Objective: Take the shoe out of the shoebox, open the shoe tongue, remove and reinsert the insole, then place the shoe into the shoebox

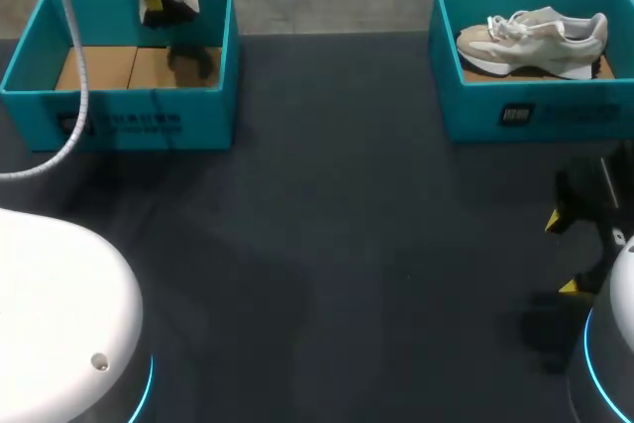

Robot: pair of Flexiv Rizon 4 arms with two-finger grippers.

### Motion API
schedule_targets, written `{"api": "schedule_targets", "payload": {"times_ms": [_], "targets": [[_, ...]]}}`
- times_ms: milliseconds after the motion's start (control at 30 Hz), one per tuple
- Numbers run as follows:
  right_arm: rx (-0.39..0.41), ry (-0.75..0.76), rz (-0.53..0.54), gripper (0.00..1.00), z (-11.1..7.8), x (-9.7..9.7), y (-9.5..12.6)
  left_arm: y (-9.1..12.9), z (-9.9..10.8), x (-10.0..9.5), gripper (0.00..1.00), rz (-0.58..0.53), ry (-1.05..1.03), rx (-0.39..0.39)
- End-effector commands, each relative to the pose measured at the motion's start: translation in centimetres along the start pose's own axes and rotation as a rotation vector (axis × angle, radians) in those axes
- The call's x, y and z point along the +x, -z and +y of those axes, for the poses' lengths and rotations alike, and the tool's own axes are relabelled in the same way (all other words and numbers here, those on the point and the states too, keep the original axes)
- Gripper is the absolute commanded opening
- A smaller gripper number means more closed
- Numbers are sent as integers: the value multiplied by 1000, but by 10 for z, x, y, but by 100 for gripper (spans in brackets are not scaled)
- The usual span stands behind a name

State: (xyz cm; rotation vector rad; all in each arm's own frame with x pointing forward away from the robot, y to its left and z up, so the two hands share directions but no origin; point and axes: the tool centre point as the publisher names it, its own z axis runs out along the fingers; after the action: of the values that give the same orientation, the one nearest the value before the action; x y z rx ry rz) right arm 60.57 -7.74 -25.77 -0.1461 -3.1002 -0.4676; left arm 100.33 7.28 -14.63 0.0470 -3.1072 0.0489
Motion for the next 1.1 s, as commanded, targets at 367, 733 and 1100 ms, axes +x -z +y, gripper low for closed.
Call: {"api": "schedule_targets", "payload": {"times_ms": [367,733,1100], "targets": [[2,-1,-2,100,0,1,0,11,9,-16,0,39,11,0],[2,-1,-2,100,0,1,0,8,24,-38,0,57,31,12],[2,-1,-2,100,0,1,0,-5,91,-77,0,71,79,-19]]}}
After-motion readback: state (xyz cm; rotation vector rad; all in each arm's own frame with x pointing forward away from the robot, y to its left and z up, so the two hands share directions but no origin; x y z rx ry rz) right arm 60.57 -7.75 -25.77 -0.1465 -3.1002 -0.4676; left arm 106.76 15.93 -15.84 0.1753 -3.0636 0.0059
